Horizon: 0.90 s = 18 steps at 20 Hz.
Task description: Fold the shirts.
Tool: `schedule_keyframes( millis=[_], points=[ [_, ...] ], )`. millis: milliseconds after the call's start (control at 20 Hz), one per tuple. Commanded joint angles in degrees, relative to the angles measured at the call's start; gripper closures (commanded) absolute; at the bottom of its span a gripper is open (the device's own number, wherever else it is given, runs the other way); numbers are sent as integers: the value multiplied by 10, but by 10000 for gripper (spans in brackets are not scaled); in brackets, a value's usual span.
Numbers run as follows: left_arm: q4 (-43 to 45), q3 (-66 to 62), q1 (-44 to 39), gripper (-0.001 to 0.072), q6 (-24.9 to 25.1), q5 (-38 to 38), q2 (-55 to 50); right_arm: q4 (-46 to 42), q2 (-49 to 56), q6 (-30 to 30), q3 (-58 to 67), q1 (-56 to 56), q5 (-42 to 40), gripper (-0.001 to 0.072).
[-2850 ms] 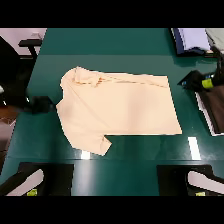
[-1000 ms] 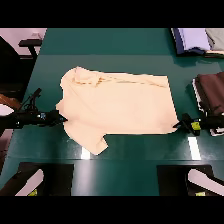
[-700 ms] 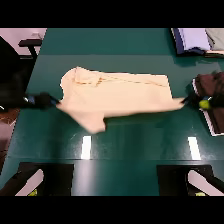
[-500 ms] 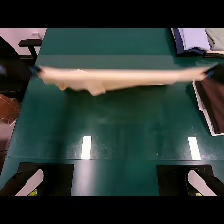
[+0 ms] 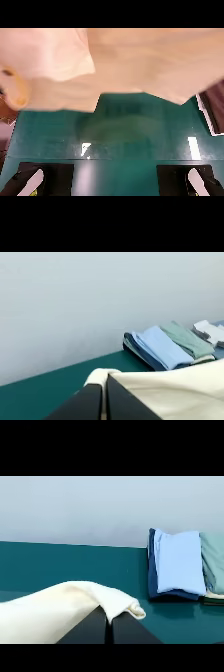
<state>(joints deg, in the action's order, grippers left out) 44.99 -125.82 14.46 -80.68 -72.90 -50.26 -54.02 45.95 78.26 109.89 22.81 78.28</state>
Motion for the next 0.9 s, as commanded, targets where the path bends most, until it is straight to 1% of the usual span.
schedule_keyframes(
  millis=[0, 100, 200, 250, 400, 450, 500, 600, 750, 850],
  points=[
    [30, -30, 0, 688, -17, 16, 10, 1, 38, 34, 91, 34, 84, 700],
    [32, 15, 0, 688, -19, 9, 10, 2, 76, 57, 98, 34, 113, 701],
    [32, 103, 0, 687, -18, 8, 7, -2, 108, 69, 54, 14, 125, 700],
    [32, 150, 0, 687, -18, 3, 0, -22, 127, 73, 24, -10, 133, 701],
    [30, 273, 0, 687, -13, -35, -59, -151, 196, 80, -62, -127, 143, 701],
    [33, 309, -7, 687, -8, -36, -86, -183, 226, 87, -90, -162, 141, 700],
    [43, 338, -16, 687, 3, -36, -113, -197, 261, 88, -114, -186, 136, 700],
    [82, 381, -54, 687, 15, -34, -182, -195, 329, 88, -148, -217, 118, 701],
    [149, 400, -109, 685, 18, -1, -299, -194, 439, 88, -157, -238, 88, 701],
    [143, 400, -113, 685, 18, 58, -359, -190, 502, 88, -125, -238, 72, 701]
  ],
)
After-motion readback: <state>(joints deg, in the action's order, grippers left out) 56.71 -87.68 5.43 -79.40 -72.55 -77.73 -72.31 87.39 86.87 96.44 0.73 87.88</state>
